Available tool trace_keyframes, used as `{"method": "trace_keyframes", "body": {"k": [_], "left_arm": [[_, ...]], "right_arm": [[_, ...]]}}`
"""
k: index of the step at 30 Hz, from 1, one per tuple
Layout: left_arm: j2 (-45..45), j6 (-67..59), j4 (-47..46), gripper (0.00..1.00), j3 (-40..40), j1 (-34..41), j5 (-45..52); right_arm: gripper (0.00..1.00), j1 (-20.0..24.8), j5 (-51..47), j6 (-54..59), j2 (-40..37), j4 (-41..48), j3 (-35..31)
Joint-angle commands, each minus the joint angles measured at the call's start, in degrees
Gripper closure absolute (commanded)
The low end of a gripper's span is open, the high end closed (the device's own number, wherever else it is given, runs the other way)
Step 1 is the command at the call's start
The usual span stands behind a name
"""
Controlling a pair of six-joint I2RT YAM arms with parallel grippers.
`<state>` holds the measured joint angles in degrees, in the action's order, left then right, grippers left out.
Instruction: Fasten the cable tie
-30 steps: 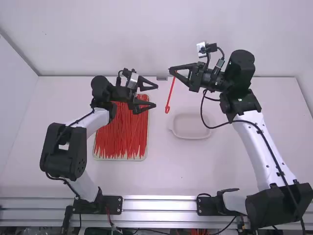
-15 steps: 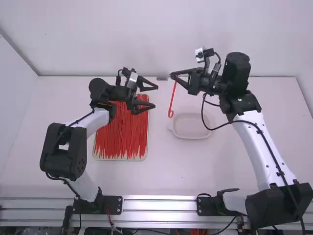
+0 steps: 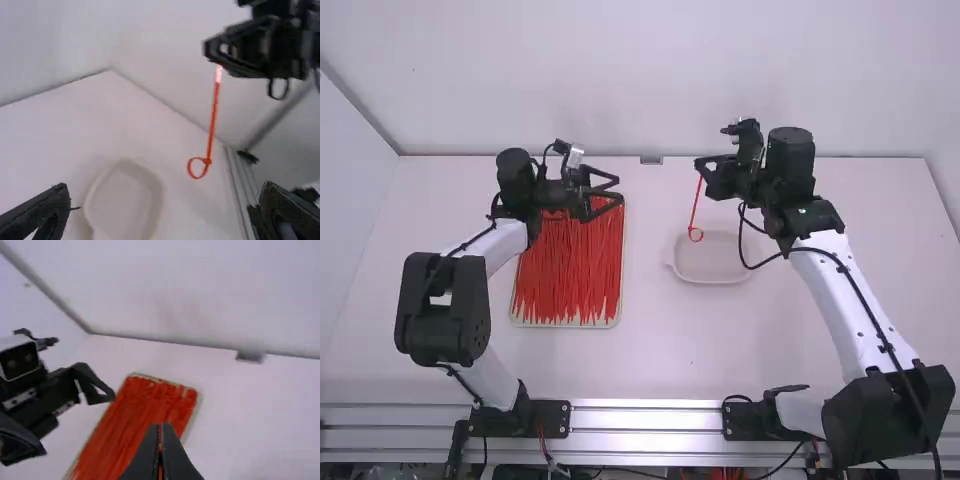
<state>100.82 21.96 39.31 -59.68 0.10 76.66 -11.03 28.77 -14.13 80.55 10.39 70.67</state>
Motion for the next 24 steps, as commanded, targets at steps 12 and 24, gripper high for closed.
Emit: {"method": "trace_keyframes", "body": {"k": [12,24], "left_arm": [[-0.11,-26.97,-31.36,0.01,-2.08,-0.13,-16.61],[-0.11,-26.1,-37.92,0.01,-2.03,-0.11,-25.77]], "right_arm": [[1.0,0.87,-16.04,-0.39,0.15,-18.21,-18.18],[1.0,0.96,-18.12,-2.99,11.89,-31.15,-24.48]]}}
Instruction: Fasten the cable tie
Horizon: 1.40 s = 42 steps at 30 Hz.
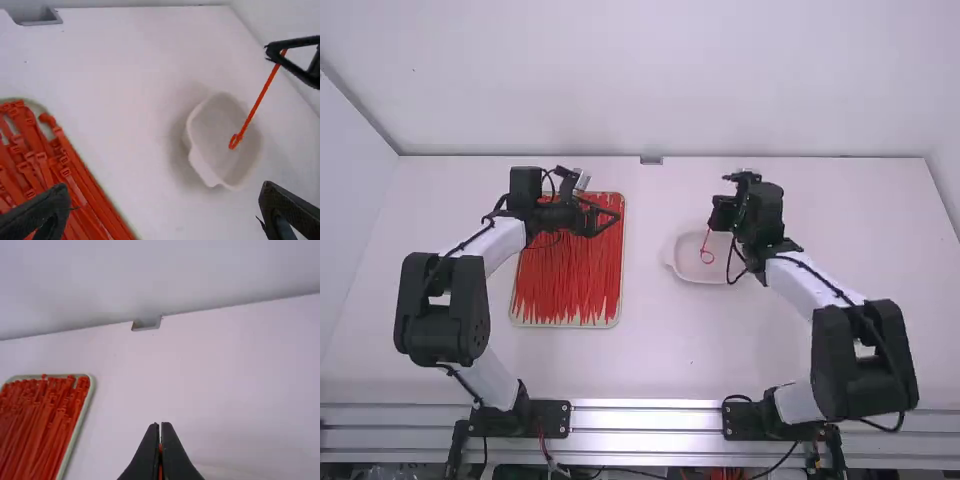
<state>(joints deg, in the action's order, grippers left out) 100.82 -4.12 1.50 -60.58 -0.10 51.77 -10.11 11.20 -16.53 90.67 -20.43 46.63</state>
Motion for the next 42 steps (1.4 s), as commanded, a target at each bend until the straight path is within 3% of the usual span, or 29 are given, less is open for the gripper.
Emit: {"method": "trace_keyframes", "body": {"k": [1,5,8,10,11,12,13,21,28,42], "left_arm": [[-0.11,0.0,0.07,0.01,-1.14,0.09,-0.92],[-0.11,0.02,0.0,0.01,-1.14,0.09,-2.47],[-0.11,-0.09,-0.24,0.01,-1.14,0.11,-3.41],[-0.11,-0.22,-0.61,0.01,-1.14,0.11,-3.41],[-0.11,-0.24,-0.68,0.01,-1.14,0.11,-3.41],[-0.11,-0.24,-0.7,0.01,-1.14,0.11,-3.41],[-0.11,-0.26,-0.85,0.01,-1.14,0.11,-3.69],[-0.11,-0.2,-1.33,0.01,-1.14,0.09,-4.9],[-0.94,-0.96,-4.33,0.01,-1.6,0.09,-4.94],[-10.97,-1.68,-20.13,0.01,-2.54,0.09,-15.04]], "right_arm": [[1.0,0.04,-0.59,-1.7,3.19,-0.87,-0.44],[1.0,-0.04,-0.57,-1.62,4.55,-0.72,-0.44],[0.87,-0.02,-0.57,-1.64,4.52,-0.17,-0.44],[0.7,-0.02,-0.59,-1.64,4.48,-0.13,-0.44],[0.5,-0.02,-0.57,-1.66,4.46,-0.13,-0.44],[0.46,-0.02,-0.57,-1.68,4.46,-0.13,-0.44],[0.02,-0.02,-0.57,-2.01,4.46,-0.13,-0.44],[0.02,-0.02,-0.76,-4.09,3.96,1.7,-0.44],[0.02,-0.02,-0.79,-2.49,-1.84,10.51,-0.44],[0.02,-0.07,-0.61,-2.51,-15.37,28.52,-0.48]]}}
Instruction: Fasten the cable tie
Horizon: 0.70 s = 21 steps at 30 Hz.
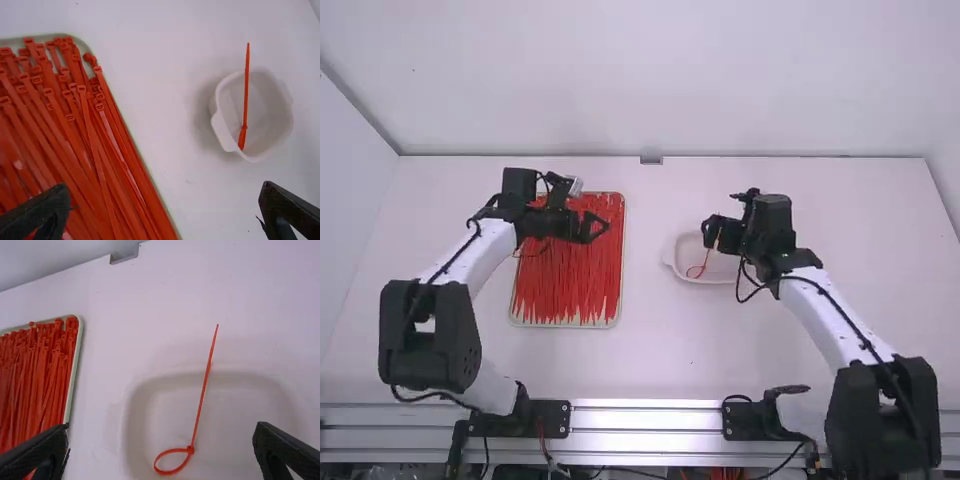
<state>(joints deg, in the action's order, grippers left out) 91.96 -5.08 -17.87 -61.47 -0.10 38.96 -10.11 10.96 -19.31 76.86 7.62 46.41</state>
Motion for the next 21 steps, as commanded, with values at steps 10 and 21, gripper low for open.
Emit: {"method": "trace_keyframes", "body": {"k": [10,21], "left_arm": [[-4.57,-0.76,-4.28,0.01,-1.64,0.11,-3.93],[-4.55,-0.74,-4.44,0.01,-1.62,0.09,-3.93]], "right_arm": [[0.02,-1.81,-0.35,0.26,-2.71,3.3,-0.26],[0.01,-2.99,-0.52,0.26,-2.71,3.39,-0.26]]}}
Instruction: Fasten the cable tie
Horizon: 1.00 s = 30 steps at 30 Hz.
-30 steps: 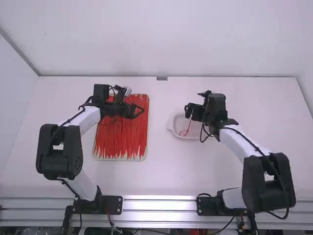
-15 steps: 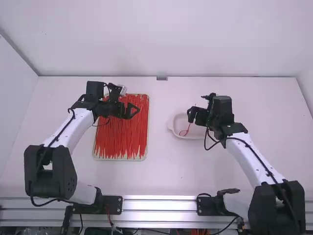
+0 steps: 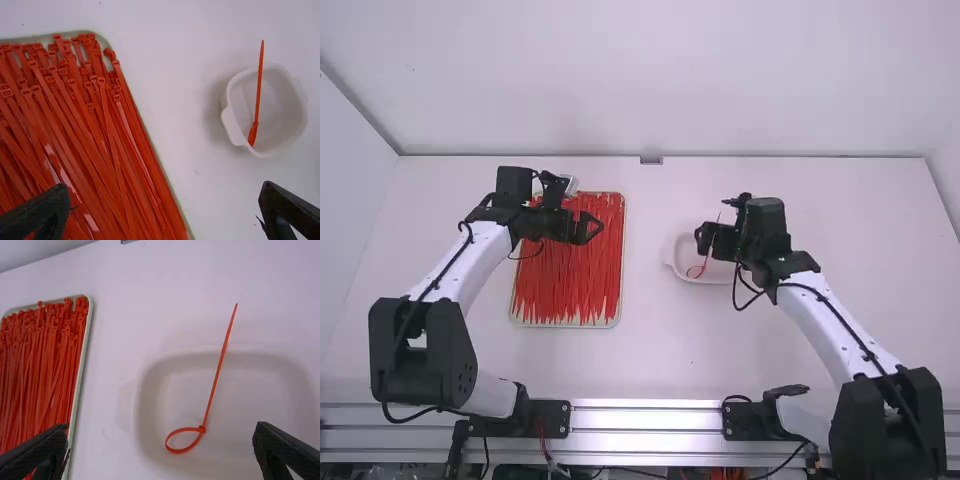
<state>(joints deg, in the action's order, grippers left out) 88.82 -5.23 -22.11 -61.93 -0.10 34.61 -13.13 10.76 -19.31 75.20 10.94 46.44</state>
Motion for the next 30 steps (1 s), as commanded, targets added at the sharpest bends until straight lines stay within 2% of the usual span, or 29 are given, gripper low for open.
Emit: {"method": "trace_keyframes", "body": {"k": [1,12,15,26,30], "left_arm": [[-1.4,-0.57,-0.24,0.01,-1.16,0.11,0.39],[-1.4,-0.59,-1.01,0.01,-1.16,0.11,0.33],[-2.44,0.45,0.05,0.03,-0.12,0.1,-0.78],[-10.91,5.23,8.53,0.17,8.36,0.1,-9.25],[-14.57,5.23,12.19,0.24,12.01,0.1,-12.91]], "right_arm": [[0.02,-0.07,-0.33,0.26,-1.05,0.13,-0.28],[0.02,-0.37,-0.15,0.26,-1.05,0.39,-0.28],[0.03,0.74,-1.22,1.29,-2.1,-0.63,-1.33],[0.19,9.76,-10.24,10.31,-11.12,-9.65,-10.35],[0.26,13.13,-10.76,14.3,-15.11,-10.94,-14.35]]}}
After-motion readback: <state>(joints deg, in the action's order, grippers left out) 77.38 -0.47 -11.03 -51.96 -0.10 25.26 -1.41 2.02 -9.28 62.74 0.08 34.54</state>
